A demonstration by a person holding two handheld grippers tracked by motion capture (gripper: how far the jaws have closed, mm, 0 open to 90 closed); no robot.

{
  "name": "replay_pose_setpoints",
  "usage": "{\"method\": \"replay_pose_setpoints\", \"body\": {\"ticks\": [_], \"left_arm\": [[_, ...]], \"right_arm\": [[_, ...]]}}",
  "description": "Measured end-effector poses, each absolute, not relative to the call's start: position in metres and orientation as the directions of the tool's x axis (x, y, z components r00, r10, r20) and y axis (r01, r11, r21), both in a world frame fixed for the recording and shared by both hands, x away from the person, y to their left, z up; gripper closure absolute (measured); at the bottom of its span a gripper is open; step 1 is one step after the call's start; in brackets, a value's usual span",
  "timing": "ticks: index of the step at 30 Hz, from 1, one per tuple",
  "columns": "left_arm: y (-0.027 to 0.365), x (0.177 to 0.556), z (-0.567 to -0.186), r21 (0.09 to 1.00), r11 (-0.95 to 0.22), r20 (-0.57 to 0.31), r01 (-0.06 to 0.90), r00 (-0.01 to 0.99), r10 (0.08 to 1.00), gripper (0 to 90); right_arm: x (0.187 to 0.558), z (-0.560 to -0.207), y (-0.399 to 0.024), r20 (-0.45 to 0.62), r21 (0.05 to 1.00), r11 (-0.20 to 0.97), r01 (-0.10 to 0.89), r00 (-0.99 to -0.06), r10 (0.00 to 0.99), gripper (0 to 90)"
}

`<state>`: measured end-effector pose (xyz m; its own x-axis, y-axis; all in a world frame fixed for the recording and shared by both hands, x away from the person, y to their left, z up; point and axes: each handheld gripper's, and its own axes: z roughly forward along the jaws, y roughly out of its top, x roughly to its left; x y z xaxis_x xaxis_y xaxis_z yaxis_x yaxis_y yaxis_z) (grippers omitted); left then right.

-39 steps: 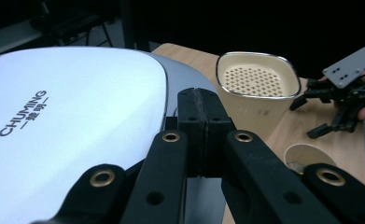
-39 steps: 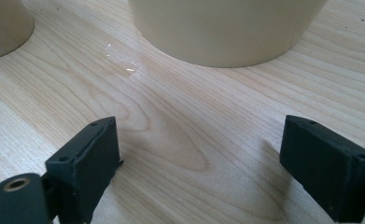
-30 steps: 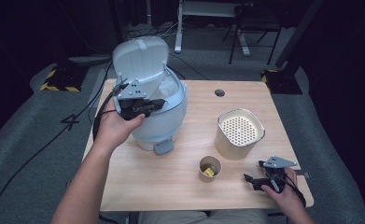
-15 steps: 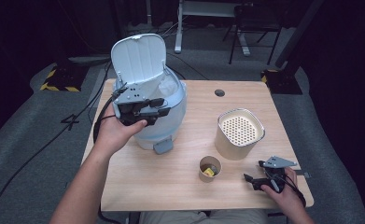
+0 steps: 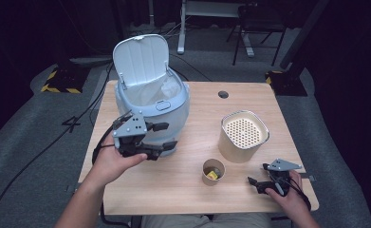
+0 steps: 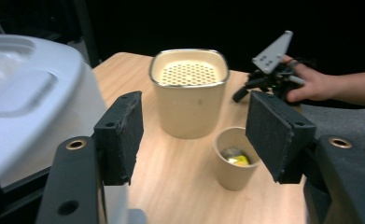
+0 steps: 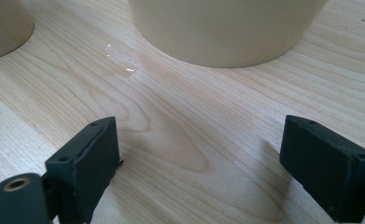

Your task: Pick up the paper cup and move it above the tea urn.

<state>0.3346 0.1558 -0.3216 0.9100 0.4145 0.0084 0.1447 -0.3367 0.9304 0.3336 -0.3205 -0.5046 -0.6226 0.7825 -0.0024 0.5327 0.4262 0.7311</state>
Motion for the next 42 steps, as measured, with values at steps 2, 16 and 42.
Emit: {"method": "replay_pose_setpoints", "body": {"ticks": [2, 16, 42], "left_arm": [[0.156, 0.332, -0.324, 0.931, -0.335, 0.008, 0.142, 0.912, 0.410, 37.1], [0.165, 0.319, -0.407, 0.891, -0.357, -0.089, 0.282, 0.877, 0.472, 33.4], [0.165, 0.340, -0.499, 0.671, -0.583, -0.024, 0.458, 0.799, 0.601, 25.8]], "right_arm": [[0.334, -0.505, -0.320, -0.003, 0.731, 0.426, 0.532, -0.623, 0.782, 12.1], [0.334, -0.502, -0.317, -0.009, 0.725, 0.439, 0.530, -0.631, 0.776, 18.7], [0.309, -0.461, -0.276, -0.024, 0.742, 0.520, 0.424, -0.758, 0.652, 16.8]]}}
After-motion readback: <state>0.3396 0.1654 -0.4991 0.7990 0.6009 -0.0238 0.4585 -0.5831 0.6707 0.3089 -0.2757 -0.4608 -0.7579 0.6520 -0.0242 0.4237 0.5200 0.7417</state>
